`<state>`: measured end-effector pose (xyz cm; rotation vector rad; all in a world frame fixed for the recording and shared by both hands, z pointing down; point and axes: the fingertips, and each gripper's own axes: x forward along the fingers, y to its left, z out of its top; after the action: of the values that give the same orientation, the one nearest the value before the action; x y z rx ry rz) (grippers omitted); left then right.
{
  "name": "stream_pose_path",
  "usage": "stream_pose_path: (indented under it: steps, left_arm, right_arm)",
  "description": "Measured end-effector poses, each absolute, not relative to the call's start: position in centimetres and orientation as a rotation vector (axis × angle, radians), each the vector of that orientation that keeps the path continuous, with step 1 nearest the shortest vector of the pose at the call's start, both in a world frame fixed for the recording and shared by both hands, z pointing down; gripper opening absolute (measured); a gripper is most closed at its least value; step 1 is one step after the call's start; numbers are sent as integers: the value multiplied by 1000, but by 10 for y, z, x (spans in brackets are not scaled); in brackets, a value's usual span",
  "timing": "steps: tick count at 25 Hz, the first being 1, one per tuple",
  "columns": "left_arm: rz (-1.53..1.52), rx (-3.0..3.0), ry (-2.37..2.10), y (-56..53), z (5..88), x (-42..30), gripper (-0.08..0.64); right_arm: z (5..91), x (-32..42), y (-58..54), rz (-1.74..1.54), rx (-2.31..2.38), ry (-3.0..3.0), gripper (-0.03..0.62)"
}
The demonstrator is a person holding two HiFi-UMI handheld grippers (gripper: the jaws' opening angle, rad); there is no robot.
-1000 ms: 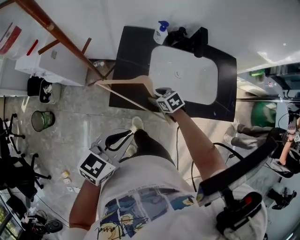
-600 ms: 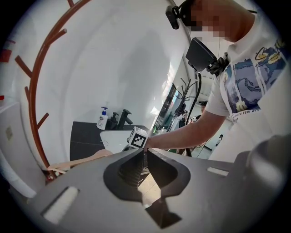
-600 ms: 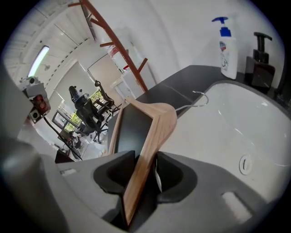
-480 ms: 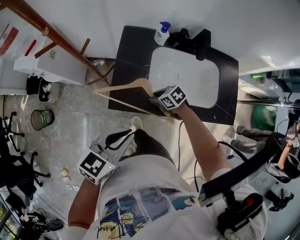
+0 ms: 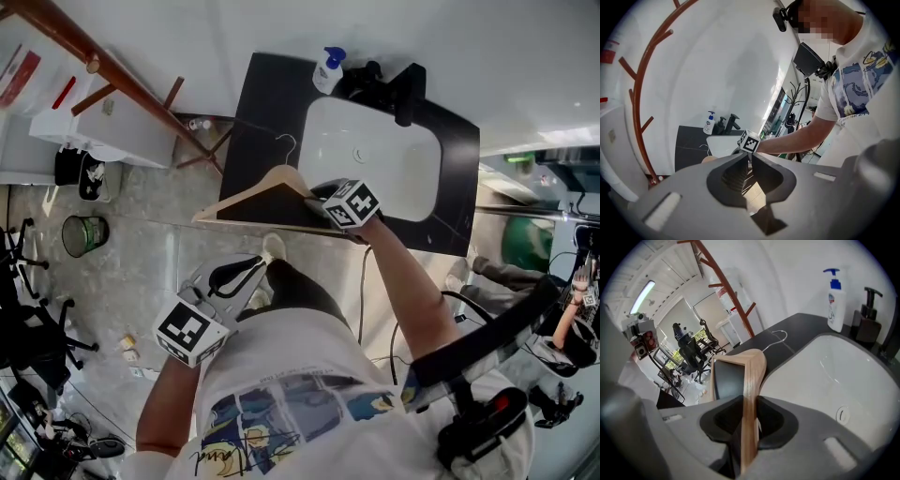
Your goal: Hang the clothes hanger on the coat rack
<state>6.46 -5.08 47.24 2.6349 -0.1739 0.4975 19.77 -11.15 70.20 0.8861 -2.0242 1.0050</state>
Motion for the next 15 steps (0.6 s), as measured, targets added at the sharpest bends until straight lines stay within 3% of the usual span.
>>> stream_pose_path:
  steps: [15]
  left_arm:
    - [485,2657,-199,-57,465,80,29]
  right_arm:
    - [626,207,-137,524,1060,-2106,77]
